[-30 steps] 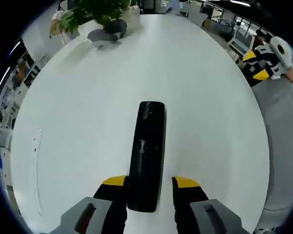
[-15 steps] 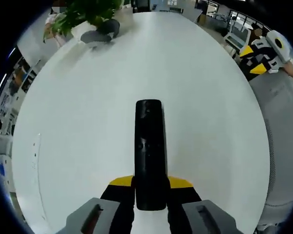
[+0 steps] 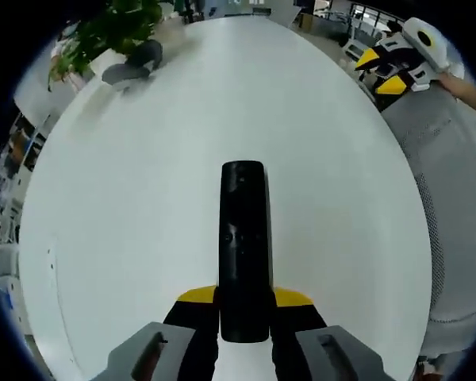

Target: Press the specified remote control buttons in sequence, fully releasing each button before pressing the next.

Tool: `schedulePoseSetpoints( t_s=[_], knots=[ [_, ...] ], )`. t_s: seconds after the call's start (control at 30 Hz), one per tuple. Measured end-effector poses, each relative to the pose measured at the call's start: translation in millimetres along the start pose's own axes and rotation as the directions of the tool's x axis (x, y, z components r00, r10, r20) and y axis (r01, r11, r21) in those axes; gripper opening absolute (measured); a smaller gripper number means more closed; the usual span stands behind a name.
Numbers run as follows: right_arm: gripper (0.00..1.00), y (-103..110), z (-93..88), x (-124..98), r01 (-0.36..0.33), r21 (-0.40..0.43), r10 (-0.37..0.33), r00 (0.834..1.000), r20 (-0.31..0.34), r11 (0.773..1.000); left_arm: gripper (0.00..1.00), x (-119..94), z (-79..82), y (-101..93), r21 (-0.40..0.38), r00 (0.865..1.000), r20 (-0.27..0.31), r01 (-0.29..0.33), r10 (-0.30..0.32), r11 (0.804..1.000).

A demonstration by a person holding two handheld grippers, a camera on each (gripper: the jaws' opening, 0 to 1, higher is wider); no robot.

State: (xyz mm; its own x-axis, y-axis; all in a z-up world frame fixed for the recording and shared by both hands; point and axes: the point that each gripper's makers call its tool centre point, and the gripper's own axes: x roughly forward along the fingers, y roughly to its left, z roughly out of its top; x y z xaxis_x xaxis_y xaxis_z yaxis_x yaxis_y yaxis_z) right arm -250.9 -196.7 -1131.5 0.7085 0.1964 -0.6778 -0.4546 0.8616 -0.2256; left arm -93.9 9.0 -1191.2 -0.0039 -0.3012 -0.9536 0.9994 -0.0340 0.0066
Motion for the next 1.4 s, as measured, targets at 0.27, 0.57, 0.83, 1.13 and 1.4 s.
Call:
schedulePoseSetpoints(
  t_s=[0.27,0.57,0.83,1.13,1.4],
  knots=[
    [0.20,2,0.5,1,-0.008,-0.013,0.008,1.000,-0.004,1.000,0.23,0,-0.5,-11.4,-0.031,0.999,0.037,-0.007,0.008,1.000],
    [0.20,0,0.3,1,-0.003,-0.004,0.003,1.000,-0.002,1.000,0.23,0,-1.9,-31.0,-0.040,0.997,0.069,-0.018,0.021,0.999],
    [0.20,0,-0.4,2,-0.007,-0.010,0.007,1.000,-0.003,1.000,0.23,1,-3.6,-49.4,-0.063,0.994,0.107,-0.024,0.030,0.998],
    [0.19,-1,-2.7,2,-0.002,-0.005,0.002,1.000,-0.012,1.000,0.23,2,-4.2,-66.5,-0.032,0.997,0.078,-0.017,0.019,0.999],
    [0.19,2,-2.5,3,-0.014,-0.018,0.014,1.000,-0.015,1.000,0.23,2,-5.4,-74.7,-0.047,0.998,0.052,-0.026,0.028,0.999]
  ],
)
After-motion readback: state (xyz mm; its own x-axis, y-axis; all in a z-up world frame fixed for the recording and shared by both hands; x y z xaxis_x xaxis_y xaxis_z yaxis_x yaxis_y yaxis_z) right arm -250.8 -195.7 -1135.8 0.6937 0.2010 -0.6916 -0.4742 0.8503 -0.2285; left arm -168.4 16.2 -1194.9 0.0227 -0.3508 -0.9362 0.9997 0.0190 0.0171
